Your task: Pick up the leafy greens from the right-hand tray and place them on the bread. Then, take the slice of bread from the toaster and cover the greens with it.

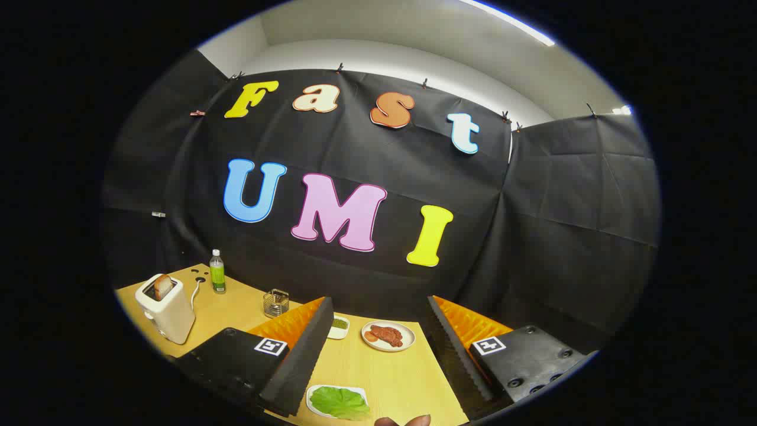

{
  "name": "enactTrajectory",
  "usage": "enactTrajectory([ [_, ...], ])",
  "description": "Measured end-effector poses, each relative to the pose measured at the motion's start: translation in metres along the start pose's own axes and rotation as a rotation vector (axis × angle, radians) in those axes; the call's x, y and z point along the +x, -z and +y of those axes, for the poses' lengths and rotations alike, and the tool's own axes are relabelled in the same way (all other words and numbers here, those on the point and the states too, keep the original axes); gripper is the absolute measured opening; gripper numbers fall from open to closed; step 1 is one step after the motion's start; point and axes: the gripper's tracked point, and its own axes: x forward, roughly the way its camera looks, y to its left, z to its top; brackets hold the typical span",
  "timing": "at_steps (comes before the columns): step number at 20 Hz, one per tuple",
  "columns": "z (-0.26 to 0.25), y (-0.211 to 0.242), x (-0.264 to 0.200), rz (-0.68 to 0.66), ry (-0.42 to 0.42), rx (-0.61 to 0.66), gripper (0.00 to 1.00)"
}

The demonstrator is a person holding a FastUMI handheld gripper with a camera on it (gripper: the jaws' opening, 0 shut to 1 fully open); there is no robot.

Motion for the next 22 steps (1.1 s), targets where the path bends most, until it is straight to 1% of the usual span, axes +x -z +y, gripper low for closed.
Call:
enactTrajectory([
  [22, 0.006, 0.011, -0.001, 0.032, -0.036, -0.006, 0.97],
])
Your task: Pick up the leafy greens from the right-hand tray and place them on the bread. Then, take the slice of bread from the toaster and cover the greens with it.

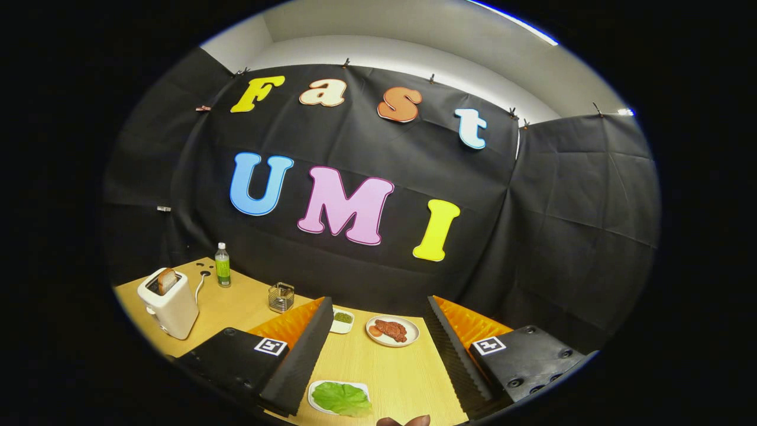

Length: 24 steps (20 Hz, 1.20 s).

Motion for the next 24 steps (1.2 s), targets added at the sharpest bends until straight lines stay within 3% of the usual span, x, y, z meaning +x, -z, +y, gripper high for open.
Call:
enactTrajectory([
  [6, 0.014, 0.036, 0.009, 0.084, -0.134, -0.023, 0.98],
  [13, 0.016, 0.146, 0.015, 0.320, -0.301, -0.114, 0.97],
  [20, 0.051, 0.256, 0.022, 0.511, -0.498, -0.170, 0.95],
  [24, 0.066, 0.317, 0.022, 0.661, -0.595, -0.166, 0.87],
])
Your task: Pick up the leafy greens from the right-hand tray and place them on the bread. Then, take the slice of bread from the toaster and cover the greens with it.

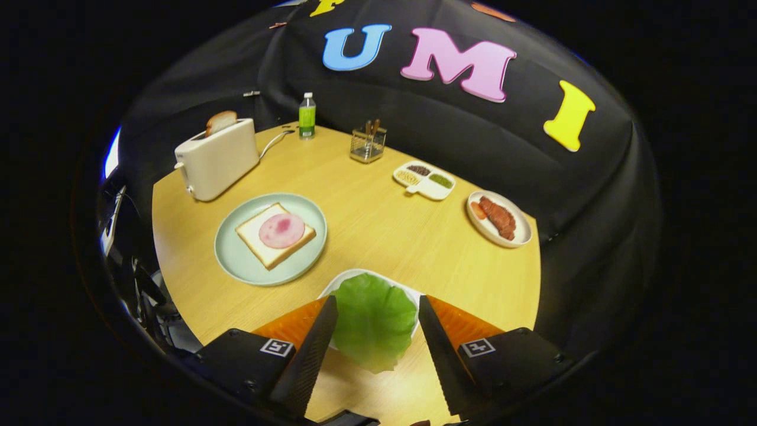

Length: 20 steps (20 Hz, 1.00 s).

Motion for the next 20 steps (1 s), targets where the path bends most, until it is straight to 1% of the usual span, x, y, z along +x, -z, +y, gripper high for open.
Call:
enactTrajectory([
  [3, 0.002, 0.022, 0.024, 0.079, -0.043, 0.022, 0.73],
  [7, 0.006, 0.041, 0.054, 0.160, -0.088, 0.063, 0.73],
  [8, 0.004, 0.046, 0.058, 0.181, -0.087, 0.060, 0.70],
  [9, 0.004, 0.051, 0.061, 0.202, -0.092, 0.065, 0.64],
  [11, 0.006, 0.060, 0.059, 0.234, -0.110, 0.091, 0.62],
  [12, 0.003, 0.060, 0.064, 0.242, -0.101, 0.102, 0.61],
  [13, 0.001, 0.059, 0.064, 0.240, -0.100, 0.125, 0.56],
  [14, -0.006, 0.060, 0.067, 0.234, -0.070, 0.127, 0.52],
  [15, -0.007, 0.061, 0.068, 0.235, -0.060, 0.140, 0.34],
  [16, -0.010, 0.059, 0.067, 0.230, -0.051, 0.149, 0.25],
  [17, -0.011, 0.061, 0.065, 0.239, -0.036, 0.158, 0.11],
  [18, -0.015, 0.060, 0.061, 0.241, -0.014, 0.173, 0.09],
  [20, -0.017, 0.041, 0.050, 0.179, 0.004, 0.197, 0.09],
])
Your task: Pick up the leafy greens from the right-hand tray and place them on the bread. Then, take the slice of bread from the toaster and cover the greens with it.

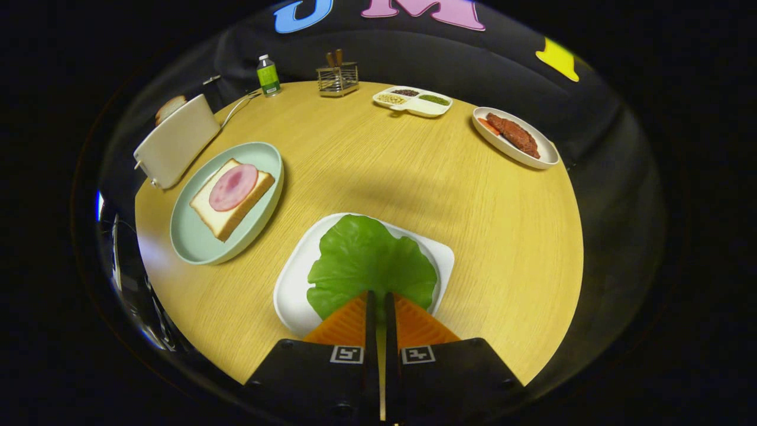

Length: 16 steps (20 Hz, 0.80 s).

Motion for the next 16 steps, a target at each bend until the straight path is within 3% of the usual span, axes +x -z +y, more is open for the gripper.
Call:
enactTrajectory([
  [7, 0.034, -0.053, -0.067, -0.148, 0.003, -0.043, 0.09],
  [16, 0.157, -0.112, -0.086, -0.220, -0.078, -0.097, 0.08],
])
